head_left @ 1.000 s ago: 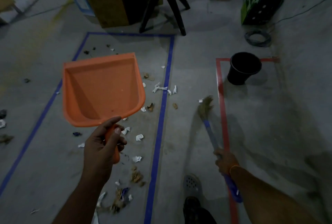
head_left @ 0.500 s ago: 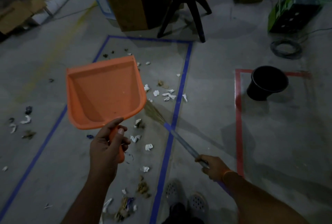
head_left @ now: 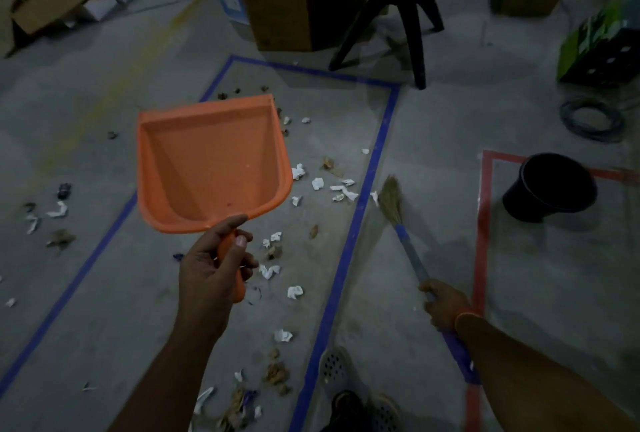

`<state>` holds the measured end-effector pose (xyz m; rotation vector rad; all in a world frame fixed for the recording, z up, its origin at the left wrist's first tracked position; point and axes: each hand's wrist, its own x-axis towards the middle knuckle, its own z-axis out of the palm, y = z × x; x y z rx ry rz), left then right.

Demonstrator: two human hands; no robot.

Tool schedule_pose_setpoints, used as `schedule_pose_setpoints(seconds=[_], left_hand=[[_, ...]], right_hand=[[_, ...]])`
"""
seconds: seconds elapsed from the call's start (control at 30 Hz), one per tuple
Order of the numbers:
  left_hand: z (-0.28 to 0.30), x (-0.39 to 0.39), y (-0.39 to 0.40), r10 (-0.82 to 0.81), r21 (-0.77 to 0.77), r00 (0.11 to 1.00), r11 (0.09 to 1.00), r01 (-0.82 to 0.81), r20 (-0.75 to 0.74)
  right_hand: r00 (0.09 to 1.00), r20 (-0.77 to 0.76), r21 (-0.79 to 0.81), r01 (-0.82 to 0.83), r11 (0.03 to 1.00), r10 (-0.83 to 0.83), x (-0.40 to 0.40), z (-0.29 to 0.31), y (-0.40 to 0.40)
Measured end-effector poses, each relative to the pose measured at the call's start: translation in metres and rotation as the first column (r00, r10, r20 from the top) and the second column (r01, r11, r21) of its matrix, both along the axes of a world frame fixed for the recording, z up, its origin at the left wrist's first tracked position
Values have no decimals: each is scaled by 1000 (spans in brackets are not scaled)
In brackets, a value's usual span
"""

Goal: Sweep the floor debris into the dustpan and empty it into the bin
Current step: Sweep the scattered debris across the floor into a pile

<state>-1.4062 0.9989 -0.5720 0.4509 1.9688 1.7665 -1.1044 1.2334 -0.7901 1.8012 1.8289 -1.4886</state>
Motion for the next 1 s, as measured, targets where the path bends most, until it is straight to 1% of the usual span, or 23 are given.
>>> schedule_pose_setpoints(seconds=[0.1,0.23,0.3,0.37,0.43,0.57,0.67,0.83,1.0], left_hand=[[-6,-13,-2,15,-17,1000,1000,-15,5],[-9,-27,-8,40,-21,999,999,-40,15],[-10,-32,-10,60,-22,998,998,-59,26],[-10,-36,-12,75,-22,997,997,-74,36],[-8,-39,-14,88,-16,995,996,-87,42],[1,-46,-13,108,4,993,994,-109,50],[7,-54,-8,121,9,992,993,-122,44],[11,-63,13,130,5,991,992,-130,34],[9,-72,47,171,-1,985,985,-172,33]], right_hand=[[996,11,-42,-86,995,86,-24,-7,-4],[952,2,-27,-305,952,305,-66,-4,-13],[899,-4,-22,-438,899,438,-87,1,-15],[811,-11,-20,-585,811,584,-104,8,-14],[763,-36,-14,-646,763,646,-112,16,-12],[757,-62,25,-651,759,651,-112,32,-2],[791,-65,69,-605,793,608,-109,43,15],[907,-80,103,-405,908,414,-116,54,59],[971,-39,106,-230,967,235,-130,45,123]])
